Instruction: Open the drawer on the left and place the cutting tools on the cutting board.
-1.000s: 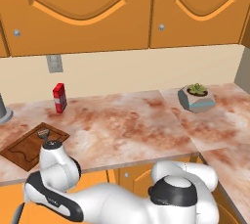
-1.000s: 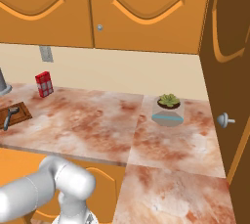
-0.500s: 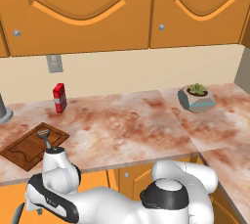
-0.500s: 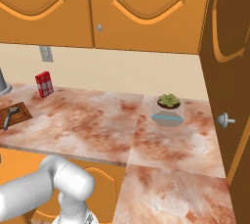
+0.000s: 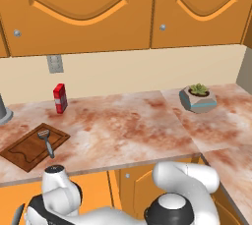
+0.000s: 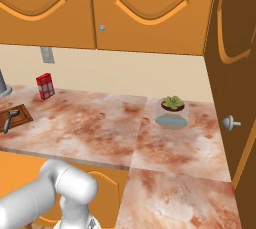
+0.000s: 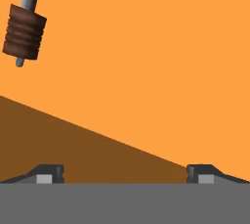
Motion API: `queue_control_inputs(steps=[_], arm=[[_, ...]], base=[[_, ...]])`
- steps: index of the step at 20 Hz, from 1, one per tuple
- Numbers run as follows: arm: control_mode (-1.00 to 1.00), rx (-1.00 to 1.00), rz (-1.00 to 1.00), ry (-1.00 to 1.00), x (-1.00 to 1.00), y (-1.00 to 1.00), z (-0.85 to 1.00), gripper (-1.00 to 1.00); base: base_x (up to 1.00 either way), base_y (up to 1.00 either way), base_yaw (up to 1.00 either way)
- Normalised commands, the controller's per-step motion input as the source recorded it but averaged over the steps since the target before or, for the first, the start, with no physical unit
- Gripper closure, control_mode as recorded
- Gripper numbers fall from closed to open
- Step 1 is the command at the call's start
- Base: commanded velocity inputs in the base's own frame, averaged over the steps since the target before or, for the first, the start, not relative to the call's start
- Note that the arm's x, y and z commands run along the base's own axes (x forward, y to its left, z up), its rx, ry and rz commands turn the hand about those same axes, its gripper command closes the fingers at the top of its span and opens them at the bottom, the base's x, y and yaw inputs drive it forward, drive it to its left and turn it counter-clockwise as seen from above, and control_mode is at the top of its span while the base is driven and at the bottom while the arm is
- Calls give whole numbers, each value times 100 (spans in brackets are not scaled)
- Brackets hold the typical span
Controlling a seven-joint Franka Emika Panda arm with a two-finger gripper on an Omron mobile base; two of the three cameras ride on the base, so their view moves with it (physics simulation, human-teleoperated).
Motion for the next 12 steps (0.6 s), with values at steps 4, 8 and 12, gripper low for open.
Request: queue_control_inputs(steps=[4,8,12], arm=[[-100,0,0,6,-35,0,-35,-100],[-100,0,0,6,-38,0,-25,-100],[-100,0,0,5,-54,0,-12,-100]], base=[[0,0,0],[0,0,0],[0,0,0]])
